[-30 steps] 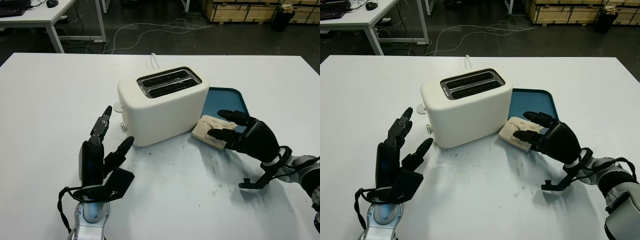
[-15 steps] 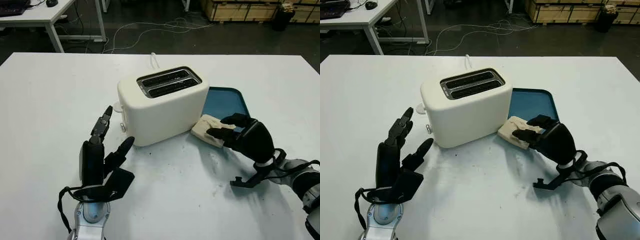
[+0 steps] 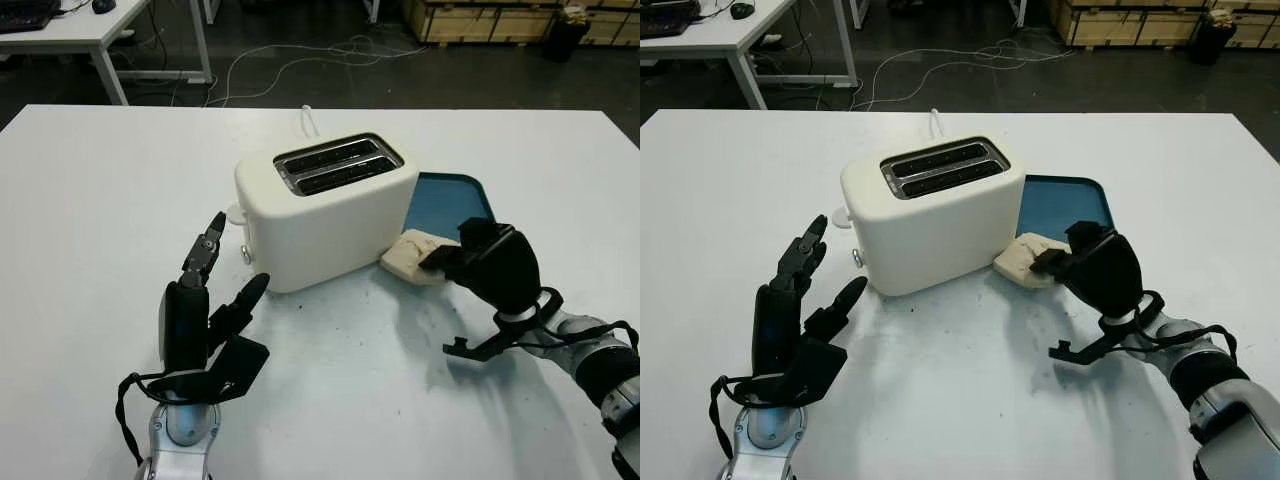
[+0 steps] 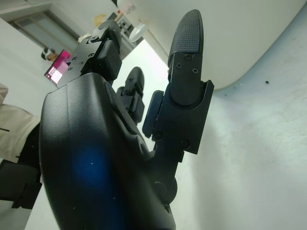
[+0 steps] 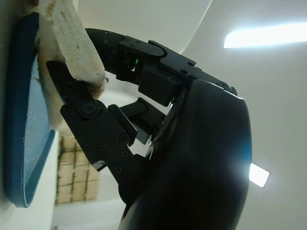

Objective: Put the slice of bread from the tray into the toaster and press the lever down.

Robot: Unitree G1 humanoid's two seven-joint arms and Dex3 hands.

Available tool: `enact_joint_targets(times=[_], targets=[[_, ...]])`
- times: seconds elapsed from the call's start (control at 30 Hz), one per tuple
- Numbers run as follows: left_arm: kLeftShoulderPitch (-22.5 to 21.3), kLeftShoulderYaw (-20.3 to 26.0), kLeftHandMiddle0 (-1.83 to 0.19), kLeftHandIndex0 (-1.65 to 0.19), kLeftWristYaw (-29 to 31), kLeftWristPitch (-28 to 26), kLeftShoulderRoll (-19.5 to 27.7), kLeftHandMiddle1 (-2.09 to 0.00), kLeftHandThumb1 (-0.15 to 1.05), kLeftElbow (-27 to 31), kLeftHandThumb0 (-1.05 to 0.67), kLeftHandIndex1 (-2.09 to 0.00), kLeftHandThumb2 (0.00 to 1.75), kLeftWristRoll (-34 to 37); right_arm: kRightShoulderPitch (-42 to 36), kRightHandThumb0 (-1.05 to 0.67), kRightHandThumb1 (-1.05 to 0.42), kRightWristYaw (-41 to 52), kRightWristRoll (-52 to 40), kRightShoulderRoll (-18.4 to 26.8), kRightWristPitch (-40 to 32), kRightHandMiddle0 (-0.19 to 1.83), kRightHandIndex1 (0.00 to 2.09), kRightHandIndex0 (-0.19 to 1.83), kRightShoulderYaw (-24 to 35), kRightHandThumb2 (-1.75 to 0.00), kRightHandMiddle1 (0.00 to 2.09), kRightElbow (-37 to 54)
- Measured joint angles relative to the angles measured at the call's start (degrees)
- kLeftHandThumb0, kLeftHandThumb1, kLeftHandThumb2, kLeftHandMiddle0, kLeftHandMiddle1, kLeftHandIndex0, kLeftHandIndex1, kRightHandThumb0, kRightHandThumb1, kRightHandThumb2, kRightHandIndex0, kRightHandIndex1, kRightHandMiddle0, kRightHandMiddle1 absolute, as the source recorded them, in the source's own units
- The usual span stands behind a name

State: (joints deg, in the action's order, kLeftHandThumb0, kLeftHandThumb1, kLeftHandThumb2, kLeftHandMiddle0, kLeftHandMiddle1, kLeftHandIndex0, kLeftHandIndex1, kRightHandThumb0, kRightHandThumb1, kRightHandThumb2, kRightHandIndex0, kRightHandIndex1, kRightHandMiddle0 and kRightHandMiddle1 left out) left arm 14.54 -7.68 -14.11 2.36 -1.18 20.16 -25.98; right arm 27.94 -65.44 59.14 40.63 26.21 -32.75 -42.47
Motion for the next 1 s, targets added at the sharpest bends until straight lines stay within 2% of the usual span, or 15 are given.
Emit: enact_joint_targets(times=[0.2, 0.27, 0.43, 0.6, 0.7, 0.87, 1.0], targets=[[0.0, 0.1, -0.44, -0.33, 0.1, 0.0, 0.0, 0.0, 0.92, -0.1, -0.6, 0.0, 0.22, 0.4, -2.9, 0.08, -0.7, 8.3, -4.3, 0.3, 0.0, 1.26, 1.73, 1.11, 6.0, 0.0, 1.03, 9.5], [-0.1, 0.2, -0.44, -0.33, 0.1, 0.0, 0.1, 0.0, 0.92, -0.2, -0.61, 0.0, 0.22, 0.4, -3.8, 0.08, -0.74, 11.9, -6.3, 0.4, 0.3, 1.17, 1.74, 1.1, 8.2, -0.01, 1.19, 12.6], [-0.4, 0.2, -0.44, -0.33, 0.0, 0.2, 0.2, 0.0, 0.92, -0.7, -0.61, 0.0, 0.22, 0.4, -6.4, 0.07, -0.75, 28.3, -13.0, 1.9, -1.1, 1.09, 1.75, 1.08, 15.9, 0.0, 1.29, 25.5], [-0.5, 0.1, -0.44, -0.33, 0.0, 0.2, 0.2, 0.0, 0.92, -1.3, -0.61, 0.0, 0.22, 0.4, -5.5, 0.09, -0.74, 41.3, -20.5, 3.1, -1.0, 1.03, 1.75, 1.05, 22.6, 0.0, 1.39, 29.9], [-0.6, 0.1, -0.44, -0.33, 0.0, 0.2, 0.2, 0.0, 0.92, -1.5, -0.61, 0.0, 0.22, 0.4, -3.4, 0.12, -0.73, 47.2, -24.0, 3.5, -0.3, 1.04, 1.74, 1.04, 24.9, 0.0, 1.39, 29.4], [-0.7, 0.1, -0.44, -0.33, 0.0, 0.3, 0.2, 0.0, 0.92, -1.8, -0.63, 0.0, 0.23, 0.4, 1.6, 0.11, -0.73, 55.0, -27.8, 4.4, 1.0, 1.11, 1.59, 1.12, 27.7, -0.01, 1.24, 26.6], [-1.2, 0.2, -0.44, -0.33, 0.0, 0.3, 0.2, 0.0, 0.92, -1.9, -0.62, 0.0, 0.22, 0.4, 4.1, 0.1, -0.8, 65.0, -32.4, 4.6, -4.4, 1.1, 1.51, 1.07, 30.3, -0.01, 1.1, 27.1]])
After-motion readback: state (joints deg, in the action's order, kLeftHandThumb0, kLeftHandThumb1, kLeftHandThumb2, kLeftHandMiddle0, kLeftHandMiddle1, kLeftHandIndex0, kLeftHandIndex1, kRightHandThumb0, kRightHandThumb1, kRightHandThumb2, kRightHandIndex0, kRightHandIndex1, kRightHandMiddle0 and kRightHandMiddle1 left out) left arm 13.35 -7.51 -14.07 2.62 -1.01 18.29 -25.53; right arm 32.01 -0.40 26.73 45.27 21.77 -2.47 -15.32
